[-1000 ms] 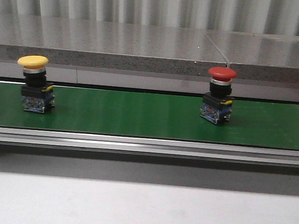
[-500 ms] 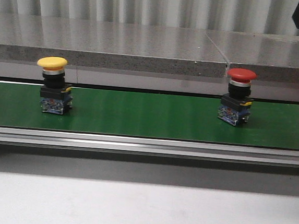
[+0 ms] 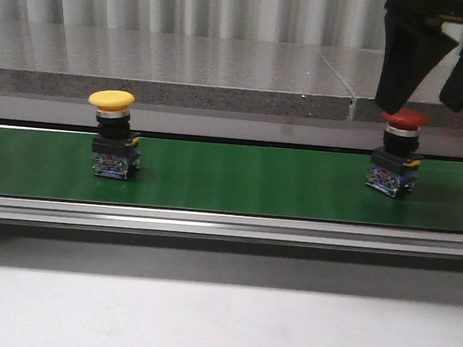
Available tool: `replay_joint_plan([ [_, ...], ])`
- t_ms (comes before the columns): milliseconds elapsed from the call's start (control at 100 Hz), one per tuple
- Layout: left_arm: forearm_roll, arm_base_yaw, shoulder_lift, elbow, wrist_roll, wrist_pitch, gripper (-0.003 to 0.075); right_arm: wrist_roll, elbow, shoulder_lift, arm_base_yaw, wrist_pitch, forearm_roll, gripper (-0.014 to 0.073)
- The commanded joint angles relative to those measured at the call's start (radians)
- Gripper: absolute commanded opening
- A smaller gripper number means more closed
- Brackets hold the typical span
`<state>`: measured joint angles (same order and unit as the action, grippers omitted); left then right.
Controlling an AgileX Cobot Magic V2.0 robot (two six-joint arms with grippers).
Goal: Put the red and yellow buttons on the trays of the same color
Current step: 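Close the right gripper on the red button at the belt end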
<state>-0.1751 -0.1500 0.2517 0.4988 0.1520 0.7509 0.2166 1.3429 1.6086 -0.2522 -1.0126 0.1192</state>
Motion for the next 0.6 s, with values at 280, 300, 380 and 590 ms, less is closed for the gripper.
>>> replay_joint_plan([
  [280, -0.022, -0.012, 0.008, 0.025, 0.001, -0.067, -0.002, 0.019, 0.035, 0.042, 0.023, 0.057, -0.026, 0.0393],
  [300, -0.022, -0.012, 0.008, 0.025, 0.001, -0.067, -0.002, 0.019, 0.035, 0.042, 0.023, 0.063, -0.029, 0.036],
  [380, -0.022, -0.012, 0.008, 0.025, 0.001, -0.067, -0.002, 0.019, 0.035, 0.042, 0.023, 0.082, -0.035, 0.0259],
  [590, -0.022, -0.012, 0.008, 0.025, 0.001, -0.067, -0.002, 0.018, 0.044, 0.041, 0.023, 0.074, -0.04, 0.0192],
])
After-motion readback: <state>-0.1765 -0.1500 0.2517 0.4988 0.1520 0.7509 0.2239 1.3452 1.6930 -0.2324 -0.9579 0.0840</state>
